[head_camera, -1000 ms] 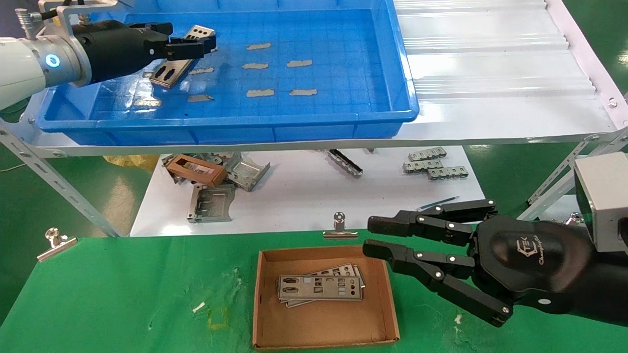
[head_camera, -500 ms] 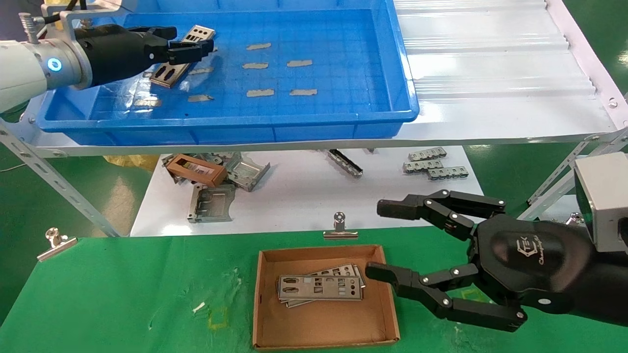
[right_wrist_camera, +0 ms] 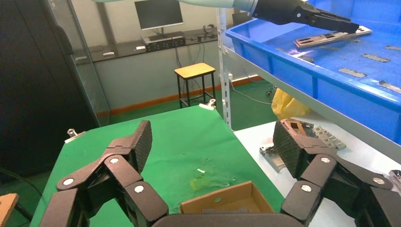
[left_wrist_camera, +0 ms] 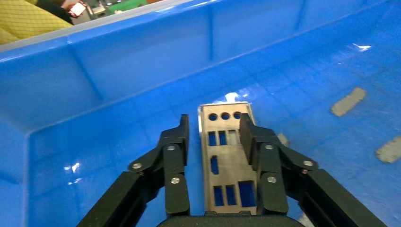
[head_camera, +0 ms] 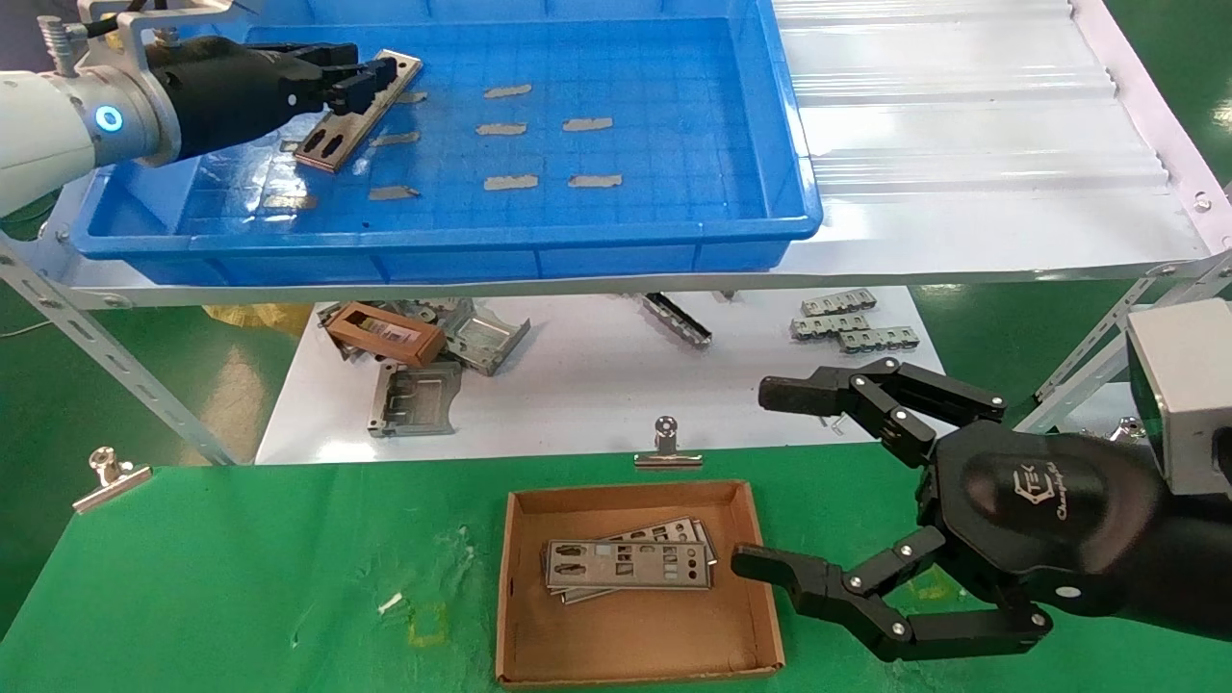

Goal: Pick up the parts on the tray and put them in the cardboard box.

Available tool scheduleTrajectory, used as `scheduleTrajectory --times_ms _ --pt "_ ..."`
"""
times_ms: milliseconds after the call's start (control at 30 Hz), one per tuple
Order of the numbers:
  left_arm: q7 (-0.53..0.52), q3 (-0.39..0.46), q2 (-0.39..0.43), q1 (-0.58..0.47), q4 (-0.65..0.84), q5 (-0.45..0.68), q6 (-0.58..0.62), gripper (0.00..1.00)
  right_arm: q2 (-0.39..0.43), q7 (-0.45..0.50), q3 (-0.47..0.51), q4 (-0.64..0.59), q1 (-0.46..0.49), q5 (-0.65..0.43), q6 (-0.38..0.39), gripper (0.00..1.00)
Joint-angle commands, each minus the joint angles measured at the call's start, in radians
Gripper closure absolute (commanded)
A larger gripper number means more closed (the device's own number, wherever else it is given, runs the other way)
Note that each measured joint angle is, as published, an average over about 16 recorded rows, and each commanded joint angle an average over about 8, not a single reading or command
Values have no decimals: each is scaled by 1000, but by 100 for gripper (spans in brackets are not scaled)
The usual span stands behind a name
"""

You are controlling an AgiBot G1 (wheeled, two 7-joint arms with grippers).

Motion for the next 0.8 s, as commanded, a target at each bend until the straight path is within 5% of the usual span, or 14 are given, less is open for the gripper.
scheduleTrajectory --times_ms 33,200,467,800 --pt "3 0 3 1 3 0 -14 100 0 0 0 0 0 0 0 0" --pt "3 -2 3 1 6 -3 -19 99 0 0 0 0 0 0 0 0" --pt "12 -4 2 0 2 -5 -18 4 0 0 0 0 0 0 0 0" --pt "66 -9 -8 -14 -26 -12 -11 0 0 0 0 0 0 0 0 0"
